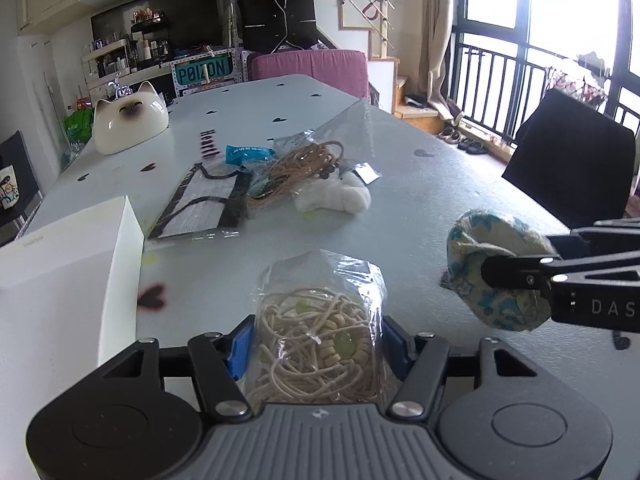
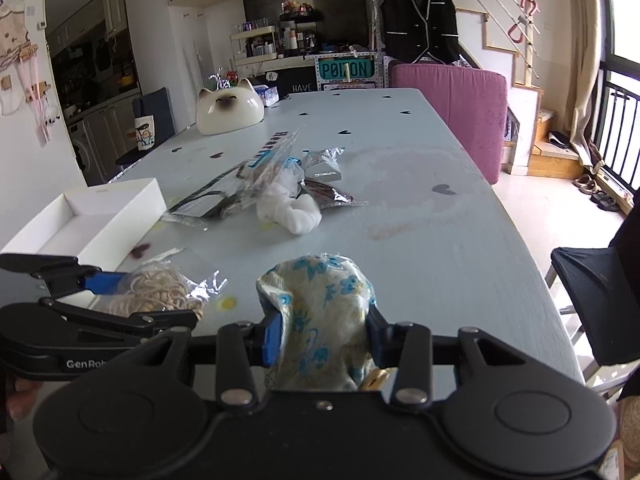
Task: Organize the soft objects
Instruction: 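Carry the bag with the left tool while the right tool carries the pouch to the white box, then open the right tool dropping the pouch into the box while the left tool releases the bag there, then withdraw both open tools from the box back over the table, then grasp the white mesh with black straps with the left tool while the right tool grasps the white tissue bundle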
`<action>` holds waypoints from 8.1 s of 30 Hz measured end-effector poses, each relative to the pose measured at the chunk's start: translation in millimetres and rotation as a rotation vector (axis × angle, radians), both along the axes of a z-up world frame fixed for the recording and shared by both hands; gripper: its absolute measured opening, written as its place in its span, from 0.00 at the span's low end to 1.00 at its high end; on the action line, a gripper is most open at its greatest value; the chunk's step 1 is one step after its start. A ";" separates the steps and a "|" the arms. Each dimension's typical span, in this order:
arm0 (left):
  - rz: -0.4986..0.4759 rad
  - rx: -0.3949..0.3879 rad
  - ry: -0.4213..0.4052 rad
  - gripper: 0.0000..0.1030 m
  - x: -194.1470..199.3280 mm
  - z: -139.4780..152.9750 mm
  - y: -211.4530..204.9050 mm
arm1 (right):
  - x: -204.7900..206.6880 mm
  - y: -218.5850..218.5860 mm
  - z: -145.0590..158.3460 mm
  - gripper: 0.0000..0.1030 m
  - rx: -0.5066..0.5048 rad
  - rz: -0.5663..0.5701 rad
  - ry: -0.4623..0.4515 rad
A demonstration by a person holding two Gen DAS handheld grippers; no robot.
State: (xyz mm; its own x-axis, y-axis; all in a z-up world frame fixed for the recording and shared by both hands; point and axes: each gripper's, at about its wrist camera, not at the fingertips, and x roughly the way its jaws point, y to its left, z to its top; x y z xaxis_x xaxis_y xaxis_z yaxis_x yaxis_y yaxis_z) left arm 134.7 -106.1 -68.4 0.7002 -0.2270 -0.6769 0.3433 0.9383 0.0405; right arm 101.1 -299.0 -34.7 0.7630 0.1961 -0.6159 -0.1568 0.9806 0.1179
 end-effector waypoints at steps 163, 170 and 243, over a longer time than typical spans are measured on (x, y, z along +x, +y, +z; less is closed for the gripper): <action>0.397 -0.123 -0.184 1.00 -133.8 69.7 229.2 | -54.3 174.9 58.2 1.00 0.010 0.221 -0.182; 0.385 -0.135 -0.200 1.00 -126.6 73.4 212.8 | -53.7 149.5 58.4 1.00 0.019 0.188 -0.211; 0.091 0.048 0.246 0.90 249.6 -11.9 31.4 | 101.9 36.8 -24.1 0.30 -0.195 0.287 -0.037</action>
State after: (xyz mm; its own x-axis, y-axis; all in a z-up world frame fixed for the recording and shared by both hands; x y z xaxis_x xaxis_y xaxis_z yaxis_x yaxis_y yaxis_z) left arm 384.3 -74.7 -80.3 0.5290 -0.1341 -0.8380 0.2624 0.9649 0.0113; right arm 203.0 -262.2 -58.8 0.7162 0.2871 -0.6361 -0.4297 0.8996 -0.0778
